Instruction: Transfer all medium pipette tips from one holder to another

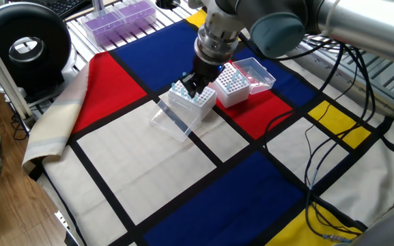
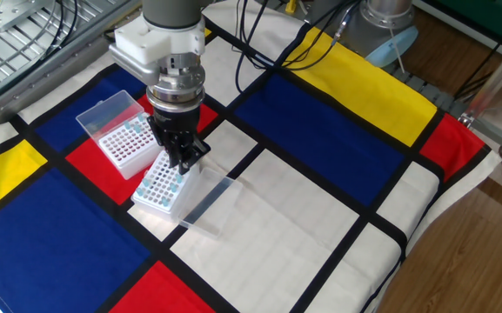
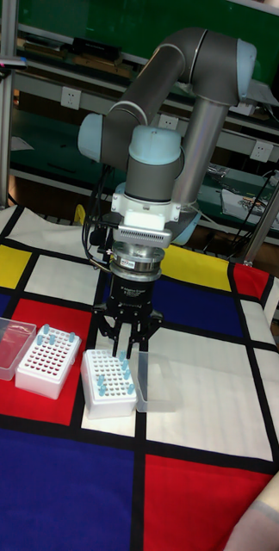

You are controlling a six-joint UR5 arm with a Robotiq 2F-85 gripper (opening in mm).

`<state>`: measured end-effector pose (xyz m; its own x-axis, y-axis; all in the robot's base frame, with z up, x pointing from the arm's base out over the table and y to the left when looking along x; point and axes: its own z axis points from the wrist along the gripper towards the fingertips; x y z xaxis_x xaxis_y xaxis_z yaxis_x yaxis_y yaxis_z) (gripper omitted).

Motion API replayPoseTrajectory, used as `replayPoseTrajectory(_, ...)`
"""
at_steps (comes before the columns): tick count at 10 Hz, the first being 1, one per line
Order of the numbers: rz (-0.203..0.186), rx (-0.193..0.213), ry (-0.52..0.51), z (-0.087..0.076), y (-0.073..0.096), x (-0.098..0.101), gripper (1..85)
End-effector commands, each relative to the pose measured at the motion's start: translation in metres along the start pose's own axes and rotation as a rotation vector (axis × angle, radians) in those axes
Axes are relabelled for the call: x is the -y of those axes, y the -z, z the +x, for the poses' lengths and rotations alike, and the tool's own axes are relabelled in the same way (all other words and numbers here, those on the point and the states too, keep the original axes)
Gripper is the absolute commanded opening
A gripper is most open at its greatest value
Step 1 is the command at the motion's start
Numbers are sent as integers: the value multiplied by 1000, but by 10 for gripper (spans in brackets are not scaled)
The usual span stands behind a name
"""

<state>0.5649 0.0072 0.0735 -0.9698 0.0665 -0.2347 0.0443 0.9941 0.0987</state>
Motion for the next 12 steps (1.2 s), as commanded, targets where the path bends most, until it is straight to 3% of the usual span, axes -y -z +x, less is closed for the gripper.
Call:
replayPoseTrajectory(1, 1, 0, -8, 0, 2, 2, 283)
replayPoseTrajectory(12, 25, 10, -61, -5, 1, -2, 263)
